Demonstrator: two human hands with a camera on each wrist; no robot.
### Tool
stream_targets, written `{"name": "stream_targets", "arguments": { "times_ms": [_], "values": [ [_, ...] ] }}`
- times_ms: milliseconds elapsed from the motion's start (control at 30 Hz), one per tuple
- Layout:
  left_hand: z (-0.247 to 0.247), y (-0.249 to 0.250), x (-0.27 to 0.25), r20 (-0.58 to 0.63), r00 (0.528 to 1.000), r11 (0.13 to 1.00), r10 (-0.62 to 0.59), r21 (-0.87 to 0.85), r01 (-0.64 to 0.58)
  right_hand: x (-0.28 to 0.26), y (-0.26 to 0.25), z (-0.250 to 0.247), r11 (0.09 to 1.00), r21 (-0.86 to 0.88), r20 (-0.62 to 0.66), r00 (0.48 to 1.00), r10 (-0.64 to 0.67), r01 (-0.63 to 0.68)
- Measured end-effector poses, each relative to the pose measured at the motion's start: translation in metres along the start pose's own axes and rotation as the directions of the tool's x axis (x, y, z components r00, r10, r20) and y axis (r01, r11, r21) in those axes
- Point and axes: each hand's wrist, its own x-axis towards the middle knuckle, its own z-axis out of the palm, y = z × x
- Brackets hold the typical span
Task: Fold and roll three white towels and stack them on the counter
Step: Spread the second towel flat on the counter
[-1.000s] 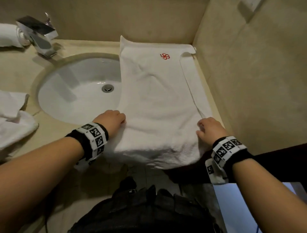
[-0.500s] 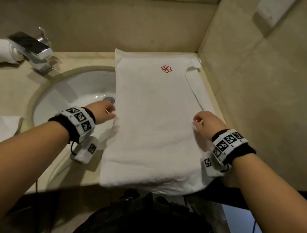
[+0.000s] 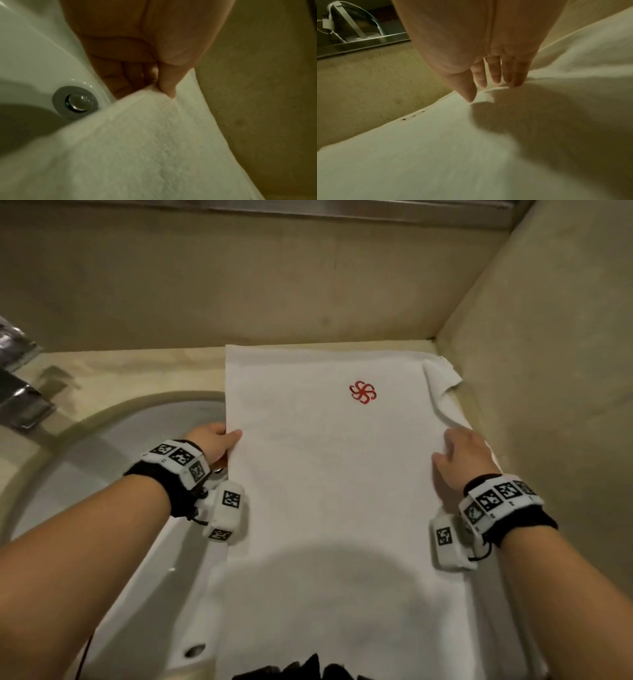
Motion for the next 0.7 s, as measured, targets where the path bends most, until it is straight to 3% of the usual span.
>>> {"name": "stream_targets", "arguments": {
  "times_ms": [67,200,300,467,600,700],
  "values": [
    [-0.020,-0.002,0.000,0.033,0.999,0.998,0.005,-0.058,-0.003,0.012,-0.011,-0.001,0.999,0.019,-0.018,0.999,-0.027,0.027],
    [-0.055,-0.011,-0.001,0.071,0.997,1.000,0.005,0.010,-0.005,0.043,-0.039,0.001,0.995,-0.017,0.006,0.996,-0.094,0.094],
    [-0.057,-0.012,0.001,0.085,0.996,0.999,0.032,0.041,-0.035,0.066,-0.046,-0.003,0.999,-0.031,0.024,0.999,-0.025,0.025],
    [-0.044,-0.009,0.002,0.107,0.987,0.993,0.120,-0.012,-0.119,0.075,-0.034,-0.004,0.998,-0.059,-0.014,1.000,0.017,-0.017],
    [-0.043,-0.010,0.001,0.090,0.989,0.992,0.121,-0.052,-0.116,0.056,-0.005,0.002,0.996,0.043,-0.106,0.991,0.081,-0.077],
    [-0.041,-0.007,0.001,0.084,0.988,0.991,0.127,-0.049,-0.123,0.052,0.008,0.001,0.993,0.059,-0.083,0.991,0.103,-0.098]
  ]
}}
